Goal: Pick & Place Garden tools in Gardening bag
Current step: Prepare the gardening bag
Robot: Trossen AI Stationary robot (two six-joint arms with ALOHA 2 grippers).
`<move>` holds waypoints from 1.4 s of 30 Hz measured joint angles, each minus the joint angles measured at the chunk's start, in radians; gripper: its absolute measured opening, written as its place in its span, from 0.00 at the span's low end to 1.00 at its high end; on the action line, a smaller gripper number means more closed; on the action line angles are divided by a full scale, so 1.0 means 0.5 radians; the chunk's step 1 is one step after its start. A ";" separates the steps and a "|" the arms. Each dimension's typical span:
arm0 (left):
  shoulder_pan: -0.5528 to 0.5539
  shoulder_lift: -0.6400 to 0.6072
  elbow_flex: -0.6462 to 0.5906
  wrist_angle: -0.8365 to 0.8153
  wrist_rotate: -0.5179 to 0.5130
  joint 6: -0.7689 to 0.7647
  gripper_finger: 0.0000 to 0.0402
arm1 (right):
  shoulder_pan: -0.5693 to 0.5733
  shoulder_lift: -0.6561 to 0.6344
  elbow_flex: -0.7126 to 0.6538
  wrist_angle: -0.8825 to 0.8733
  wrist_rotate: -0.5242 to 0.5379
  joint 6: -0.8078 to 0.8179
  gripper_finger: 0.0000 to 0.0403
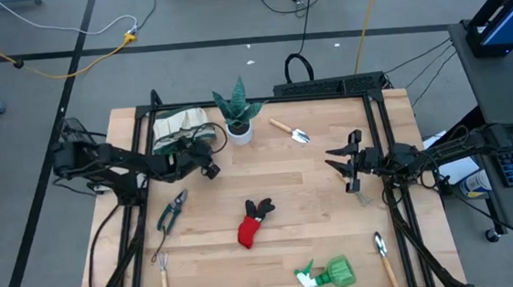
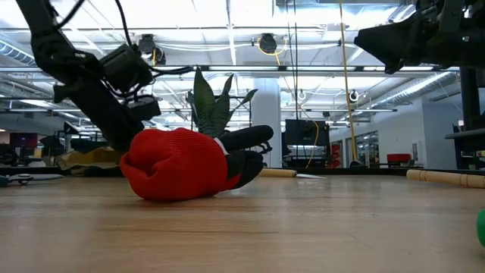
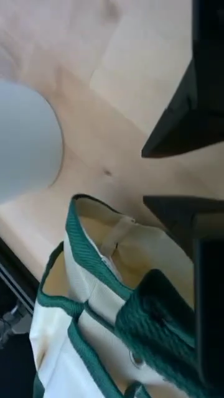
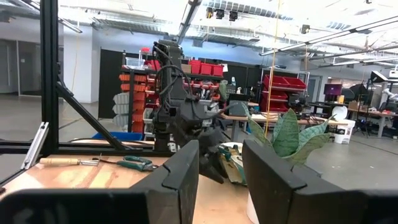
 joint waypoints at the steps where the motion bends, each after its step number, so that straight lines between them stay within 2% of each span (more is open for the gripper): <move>1: 0.016 0.033 0.000 0.044 -0.017 0.032 0.35 | 0.000 0.000 0.000 -0.004 0.000 -0.001 0.29; 4: 0.072 0.105 0.000 0.150 -0.059 0.095 0.43 | 0.000 0.001 0.000 -0.012 0.000 -0.002 0.29; 8: 0.148 0.162 0.000 0.259 -0.065 0.112 0.47 | 0.000 0.000 0.001 -0.012 0.000 -0.002 0.29; 20: 0.395 0.307 0.001 0.323 -0.110 0.177 0.48 | 0.000 0.001 0.001 -0.012 -0.001 -0.002 0.29; 29: 0.536 0.416 0.000 0.602 -0.170 0.345 0.47 | 0.000 0.000 0.001 -0.012 -0.001 -0.003 0.29; 33: 0.577 0.450 0.000 0.615 -0.170 0.353 0.39 | 0.000 0.000 0.000 -0.012 -0.001 -0.003 0.29; 40: 0.599 0.450 0.000 0.605 -0.011 0.330 0.05 | 0.000 0.001 0.000 -0.012 -0.001 -0.003 0.29; 42: 0.596 0.450 0.000 0.605 -0.008 0.331 0.03 | 0.000 0.001 0.000 -0.011 -0.001 -0.003 0.29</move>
